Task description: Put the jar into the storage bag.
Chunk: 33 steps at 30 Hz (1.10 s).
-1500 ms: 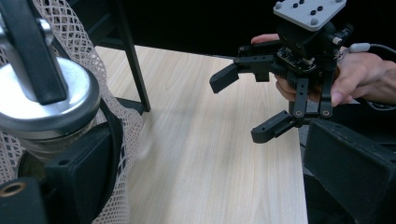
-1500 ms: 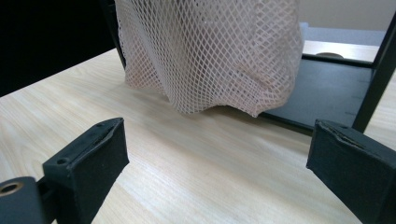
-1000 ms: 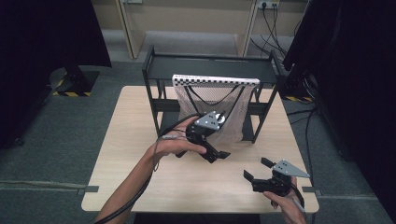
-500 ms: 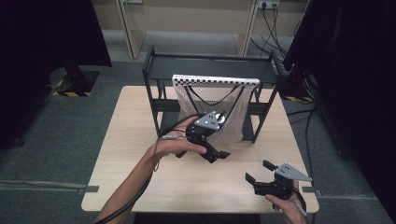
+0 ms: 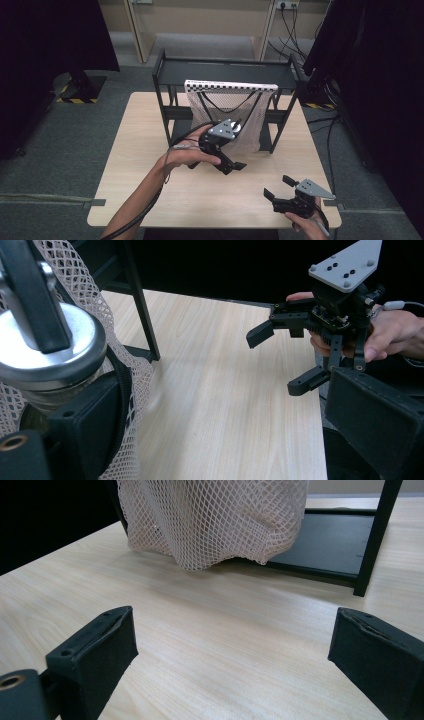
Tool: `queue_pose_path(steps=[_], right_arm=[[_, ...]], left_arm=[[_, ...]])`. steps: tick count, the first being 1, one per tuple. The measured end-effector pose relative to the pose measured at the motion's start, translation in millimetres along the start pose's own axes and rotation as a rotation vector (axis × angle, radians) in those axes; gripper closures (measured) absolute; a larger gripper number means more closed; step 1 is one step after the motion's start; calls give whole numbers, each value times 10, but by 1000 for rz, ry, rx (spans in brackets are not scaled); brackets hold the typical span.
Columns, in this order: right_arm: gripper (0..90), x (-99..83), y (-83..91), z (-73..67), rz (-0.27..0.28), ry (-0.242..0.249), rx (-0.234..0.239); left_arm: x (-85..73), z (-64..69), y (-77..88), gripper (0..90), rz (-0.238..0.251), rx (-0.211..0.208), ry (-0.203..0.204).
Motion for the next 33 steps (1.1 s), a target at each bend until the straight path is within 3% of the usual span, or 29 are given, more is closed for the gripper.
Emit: queue_pose_path(steps=[33], right_arm=[[50, -150, 113, -65, 5, -17, -18]], left_arm=[[-1, 5, 9, 57, 2, 1, -1]])
Point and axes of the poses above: each handheld gripper's, and its own axes: y roughly backward along the jaws, x roughly out of its top, z roughly to its right, the point moved 10 cm from there along -y, roughly forward along the jaws, and after that the axes turned 4 degrees about x, right-handed, at the moved point
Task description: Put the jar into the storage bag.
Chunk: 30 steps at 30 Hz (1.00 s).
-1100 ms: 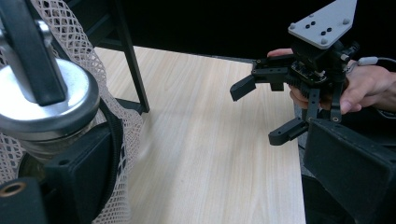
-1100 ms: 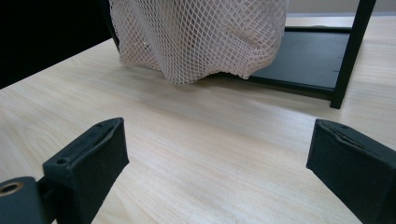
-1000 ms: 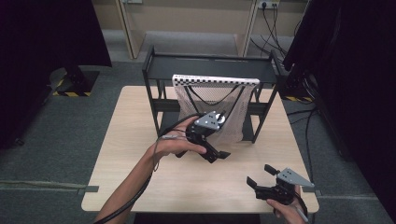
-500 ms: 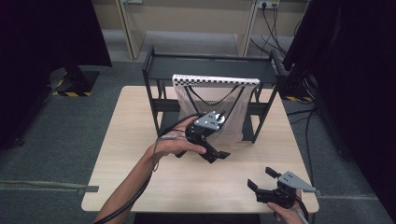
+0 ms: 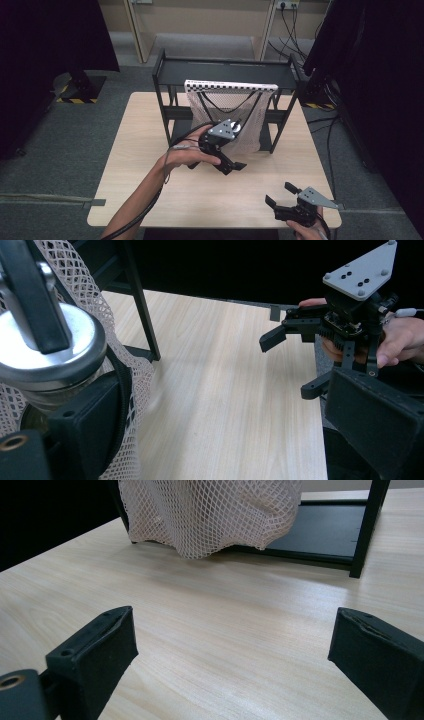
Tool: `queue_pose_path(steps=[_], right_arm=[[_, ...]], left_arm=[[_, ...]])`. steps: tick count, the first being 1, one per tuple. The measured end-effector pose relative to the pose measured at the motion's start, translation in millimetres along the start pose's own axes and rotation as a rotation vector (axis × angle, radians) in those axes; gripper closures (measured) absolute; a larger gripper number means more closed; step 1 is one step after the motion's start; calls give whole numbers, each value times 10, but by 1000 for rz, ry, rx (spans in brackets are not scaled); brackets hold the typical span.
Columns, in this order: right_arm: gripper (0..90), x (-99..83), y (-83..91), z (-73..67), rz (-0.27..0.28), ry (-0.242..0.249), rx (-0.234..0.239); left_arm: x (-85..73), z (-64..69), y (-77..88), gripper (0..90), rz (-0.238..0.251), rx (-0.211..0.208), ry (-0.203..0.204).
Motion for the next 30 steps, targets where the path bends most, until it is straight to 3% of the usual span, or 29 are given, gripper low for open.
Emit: queue_pose_path(steps=[30], right_arm=[[50, -14, 75, -12, 17, 0, -4]], left_arm=[[-3, -15, -8, 58, -6, -5, 2]])
Point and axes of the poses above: each handheld gripper's, and its own axes: y roughly backward along the jaws, x roughly out of its top, z roughly to its right, the point moved 10 cm from there along -y, roughly forward along the jaws, and after that the axes turned 4 degrees about x, right-handed, at the moved point
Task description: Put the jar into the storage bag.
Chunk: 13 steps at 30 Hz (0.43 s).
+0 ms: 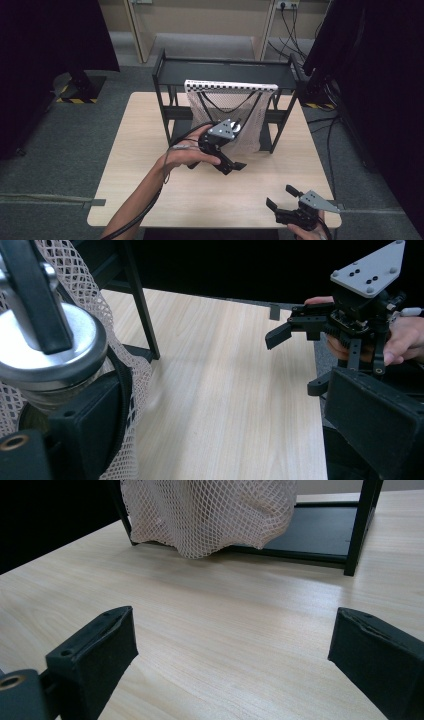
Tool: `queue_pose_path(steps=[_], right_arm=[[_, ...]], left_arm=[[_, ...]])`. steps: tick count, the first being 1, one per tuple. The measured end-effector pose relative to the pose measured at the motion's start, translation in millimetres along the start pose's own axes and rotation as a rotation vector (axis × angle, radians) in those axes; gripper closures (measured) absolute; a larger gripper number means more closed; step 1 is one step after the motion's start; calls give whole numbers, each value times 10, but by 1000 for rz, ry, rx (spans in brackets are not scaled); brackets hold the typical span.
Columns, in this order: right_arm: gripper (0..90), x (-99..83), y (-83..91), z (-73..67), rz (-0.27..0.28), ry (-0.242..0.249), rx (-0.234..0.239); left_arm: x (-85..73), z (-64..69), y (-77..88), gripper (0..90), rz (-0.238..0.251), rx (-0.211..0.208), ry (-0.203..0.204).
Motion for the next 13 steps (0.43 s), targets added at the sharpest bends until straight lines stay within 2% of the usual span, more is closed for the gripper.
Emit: queue_pose_path(steps=[13], right_arm=[[50, 15, 15, 9, 6, -1, -3]], left_arm=[[13, -1, -12, 58, -6, -6, -5]])
Point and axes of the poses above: each handheld gripper's, and its own axes: y roughly backward along the jaws, x roughly out of its top, z roughly to its right, the point moved 10 cm from there along -y, roughly forward along the jaws, and after that the axes turned 4 degrees about x, right-handed, at the moved point
